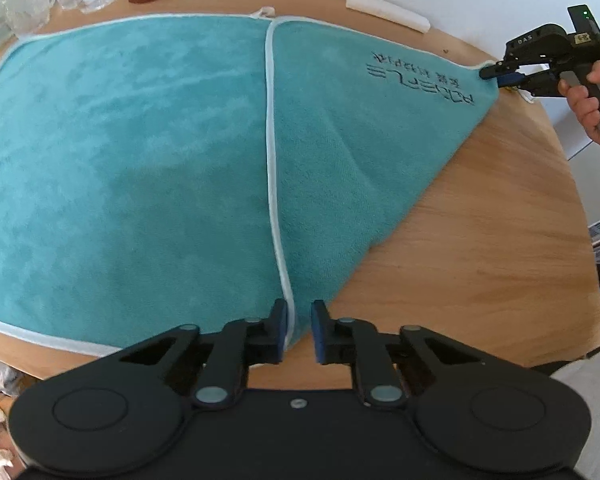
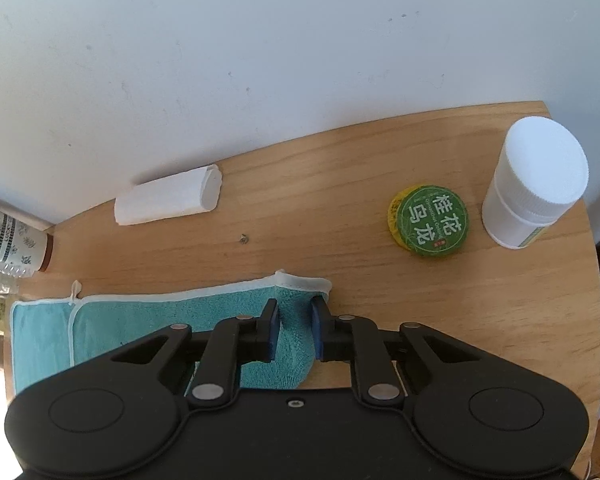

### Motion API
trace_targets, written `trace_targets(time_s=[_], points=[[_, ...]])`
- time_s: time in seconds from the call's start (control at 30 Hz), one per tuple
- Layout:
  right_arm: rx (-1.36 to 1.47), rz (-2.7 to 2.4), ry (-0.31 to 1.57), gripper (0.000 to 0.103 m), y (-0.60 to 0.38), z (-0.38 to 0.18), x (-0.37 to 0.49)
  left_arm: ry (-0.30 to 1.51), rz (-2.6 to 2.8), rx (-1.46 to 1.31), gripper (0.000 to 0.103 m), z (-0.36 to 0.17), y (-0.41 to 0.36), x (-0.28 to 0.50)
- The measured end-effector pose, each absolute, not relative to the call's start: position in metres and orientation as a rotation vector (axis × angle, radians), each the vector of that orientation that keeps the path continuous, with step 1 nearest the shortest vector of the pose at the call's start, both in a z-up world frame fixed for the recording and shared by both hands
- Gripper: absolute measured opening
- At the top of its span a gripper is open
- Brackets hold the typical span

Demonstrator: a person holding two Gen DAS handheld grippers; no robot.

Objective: Fold towel
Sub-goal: 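Lift the towel with both tools and carry it toward the water bottles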

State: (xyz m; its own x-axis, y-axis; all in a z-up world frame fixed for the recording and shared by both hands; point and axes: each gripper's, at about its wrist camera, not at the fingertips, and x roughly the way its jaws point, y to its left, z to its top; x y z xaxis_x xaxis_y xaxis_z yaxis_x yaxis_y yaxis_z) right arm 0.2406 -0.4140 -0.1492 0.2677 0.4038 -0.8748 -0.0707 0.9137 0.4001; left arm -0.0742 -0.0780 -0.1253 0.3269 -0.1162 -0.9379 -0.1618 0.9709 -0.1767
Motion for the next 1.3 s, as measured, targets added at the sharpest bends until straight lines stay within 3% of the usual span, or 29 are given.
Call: trace_targets(time_s=[0.3, 0.37, 0.6, 1.3], points=[[0.314, 0.331, 1.26, 0.023, -0.41, -0.15, 0.245, 1.267, 0.072, -0.211, 0.005, -0.13, -0.085, -0.076], [0.287, 0.336, 1.243, 0.006, -0.407, -0.148, 0.243, 1.26, 0.088, -0.213, 0.005, -0.129, -0.085, -0.076], [0.327, 0.394, 1.189, 0.006, -0.404, -0.131, 0.237, 1.209, 0.135, -0.198, 0.003, -0.13, -0.092, -0.081], [0.239, 0.627, 1.058, 0.005, -0.266, -0.029, 0.212, 1.186, 0.017, -0.301, 0.003, -0.134, -0.046, -0.083]])
